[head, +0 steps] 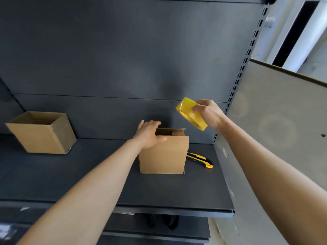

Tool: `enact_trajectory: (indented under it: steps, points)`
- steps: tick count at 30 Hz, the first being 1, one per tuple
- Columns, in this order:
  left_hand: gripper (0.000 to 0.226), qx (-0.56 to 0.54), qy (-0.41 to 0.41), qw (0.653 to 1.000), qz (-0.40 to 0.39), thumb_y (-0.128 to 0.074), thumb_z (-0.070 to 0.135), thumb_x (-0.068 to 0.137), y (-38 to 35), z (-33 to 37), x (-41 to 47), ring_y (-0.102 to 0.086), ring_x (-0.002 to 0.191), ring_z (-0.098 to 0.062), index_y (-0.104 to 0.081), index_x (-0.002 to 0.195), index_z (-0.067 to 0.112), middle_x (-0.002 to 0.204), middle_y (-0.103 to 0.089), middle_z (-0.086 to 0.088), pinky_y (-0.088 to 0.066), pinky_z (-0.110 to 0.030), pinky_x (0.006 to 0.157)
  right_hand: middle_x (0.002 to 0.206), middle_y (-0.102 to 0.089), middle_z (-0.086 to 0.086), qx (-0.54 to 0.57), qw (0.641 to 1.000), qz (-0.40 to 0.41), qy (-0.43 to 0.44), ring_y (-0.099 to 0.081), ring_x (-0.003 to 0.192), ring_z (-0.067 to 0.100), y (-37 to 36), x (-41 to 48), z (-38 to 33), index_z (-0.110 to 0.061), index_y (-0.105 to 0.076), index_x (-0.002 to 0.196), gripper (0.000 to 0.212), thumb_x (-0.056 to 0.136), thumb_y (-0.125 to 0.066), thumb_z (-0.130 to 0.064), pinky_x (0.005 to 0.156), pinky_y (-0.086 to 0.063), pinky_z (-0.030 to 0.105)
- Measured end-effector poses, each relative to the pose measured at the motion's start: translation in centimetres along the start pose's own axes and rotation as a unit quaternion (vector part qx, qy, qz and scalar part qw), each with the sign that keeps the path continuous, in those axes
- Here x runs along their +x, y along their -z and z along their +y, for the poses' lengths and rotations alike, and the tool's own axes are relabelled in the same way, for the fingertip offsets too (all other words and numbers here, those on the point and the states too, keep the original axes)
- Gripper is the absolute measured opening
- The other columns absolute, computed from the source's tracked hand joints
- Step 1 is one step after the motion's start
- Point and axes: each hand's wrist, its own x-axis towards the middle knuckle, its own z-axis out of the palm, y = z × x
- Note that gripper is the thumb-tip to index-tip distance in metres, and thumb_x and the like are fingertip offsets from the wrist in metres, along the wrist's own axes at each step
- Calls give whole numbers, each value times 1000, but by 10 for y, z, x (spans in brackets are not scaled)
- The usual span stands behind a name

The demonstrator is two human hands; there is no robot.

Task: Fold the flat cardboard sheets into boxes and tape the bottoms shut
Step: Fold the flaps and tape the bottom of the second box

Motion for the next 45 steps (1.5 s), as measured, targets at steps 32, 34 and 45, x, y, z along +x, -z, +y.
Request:
enact_trajectory:
  steps: [32, 34, 45]
  points:
    - [33, -494, 91, 865, -11, -50, 31, 97, 21, -4, -7, -44, 56, -16, -46, 71, 12, 68, -46, -4, -42, -25, 59, 96, -57, 10, -216, 953, -203, -65, -52, 79, 24, -69, 41, -38, -10, -58, 97, 22, 83, -58, -28, 64, -37, 30]
    - [31, -498, 82, 863, -10, -49, 21, 98, 21, -3, -8, -42, 56, -17, -45, 70, 11, 68, -45, -5, -41, -26, 60, 97, -57, 11, -220, 951, -205, -64, -53, 81, 24, -69, 39, -39, -10, -58, 99, 24, 83, -58, -27, 66, -38, 31]
    - [27, -491, 150, 858, 13, -35, 22, 103, -9, -3, -6, -53, 83, -14, -54, 99, 4, 89, -54, -5, -48, -32, 93, 76, -53, -2, -240, 944, -224, -23, -46, 69, 12, -71, 28, -29, -19, -56, 78, 29, 86, -63, -46, 56, -34, 26]
